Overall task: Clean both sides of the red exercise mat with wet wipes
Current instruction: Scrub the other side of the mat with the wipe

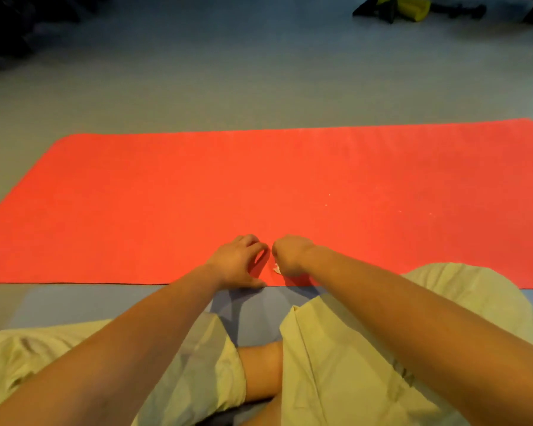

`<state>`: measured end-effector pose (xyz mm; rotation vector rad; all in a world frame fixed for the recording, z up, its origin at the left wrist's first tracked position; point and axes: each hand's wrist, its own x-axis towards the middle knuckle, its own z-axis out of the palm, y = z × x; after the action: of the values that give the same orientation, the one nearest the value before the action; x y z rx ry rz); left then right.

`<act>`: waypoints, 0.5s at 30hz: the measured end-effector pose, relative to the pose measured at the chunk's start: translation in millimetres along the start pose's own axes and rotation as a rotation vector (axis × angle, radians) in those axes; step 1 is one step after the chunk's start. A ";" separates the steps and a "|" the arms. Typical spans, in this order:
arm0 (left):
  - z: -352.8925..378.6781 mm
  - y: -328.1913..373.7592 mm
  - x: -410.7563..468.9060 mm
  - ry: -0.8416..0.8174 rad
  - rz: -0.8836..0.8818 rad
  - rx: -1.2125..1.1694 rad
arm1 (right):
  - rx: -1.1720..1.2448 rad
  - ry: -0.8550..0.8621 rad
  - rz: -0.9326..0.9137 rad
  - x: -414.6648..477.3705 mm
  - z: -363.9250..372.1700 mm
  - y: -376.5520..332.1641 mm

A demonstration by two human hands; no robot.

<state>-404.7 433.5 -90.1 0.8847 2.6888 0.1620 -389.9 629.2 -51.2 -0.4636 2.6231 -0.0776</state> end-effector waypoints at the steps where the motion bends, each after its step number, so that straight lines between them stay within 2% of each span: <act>1: -1.6 4.2 -0.7 -0.008 0.008 0.017 | 0.023 -0.007 -0.009 -6.6 1.6 -0.2; 6: -19.9 25.8 2.4 -0.065 0.003 0.157 | 0.116 -0.047 0.008 -22.4 -5.4 -1.2; 11: -27.3 44.5 3.1 -0.115 0.000 0.263 | 0.002 -0.072 -0.012 -26.6 -15.6 -4.5; 15: -20.9 50.3 -8.9 -0.046 0.060 0.275 | 0.021 -0.096 0.061 -26.7 -19.1 0.6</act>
<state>-376.4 468.4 -58.0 1.0338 2.6827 -0.2176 -376.6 638.3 -22.6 -0.3704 2.5376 -0.0612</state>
